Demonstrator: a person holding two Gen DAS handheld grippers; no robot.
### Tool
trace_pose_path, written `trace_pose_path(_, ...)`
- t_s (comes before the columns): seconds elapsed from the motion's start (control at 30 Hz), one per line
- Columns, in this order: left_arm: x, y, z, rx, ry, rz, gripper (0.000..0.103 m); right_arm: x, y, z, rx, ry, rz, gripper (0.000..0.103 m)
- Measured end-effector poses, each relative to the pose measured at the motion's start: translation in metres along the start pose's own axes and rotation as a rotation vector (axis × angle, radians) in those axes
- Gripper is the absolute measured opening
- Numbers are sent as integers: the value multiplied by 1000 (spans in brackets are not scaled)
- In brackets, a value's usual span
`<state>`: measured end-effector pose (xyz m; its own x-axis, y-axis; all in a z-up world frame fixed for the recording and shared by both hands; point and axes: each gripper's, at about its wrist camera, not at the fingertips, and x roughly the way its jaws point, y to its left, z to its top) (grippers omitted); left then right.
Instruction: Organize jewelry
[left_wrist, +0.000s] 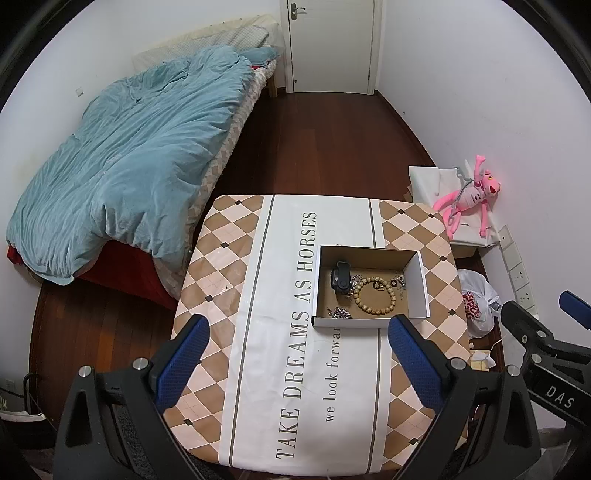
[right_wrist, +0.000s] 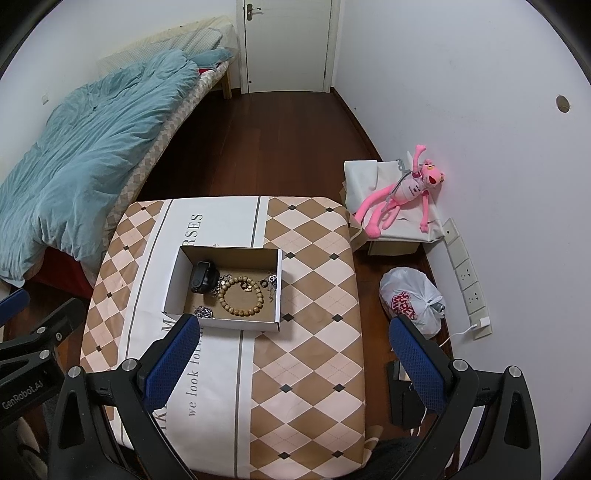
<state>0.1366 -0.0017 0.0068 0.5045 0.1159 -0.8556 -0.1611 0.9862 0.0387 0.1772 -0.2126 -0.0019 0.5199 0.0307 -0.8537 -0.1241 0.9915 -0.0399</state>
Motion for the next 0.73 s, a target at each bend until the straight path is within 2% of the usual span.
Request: trace_pose_path(0.73, -2, 0, 0, -5, -10, -9, 99, 1, 1, -1, 0, 6, 0, 103)
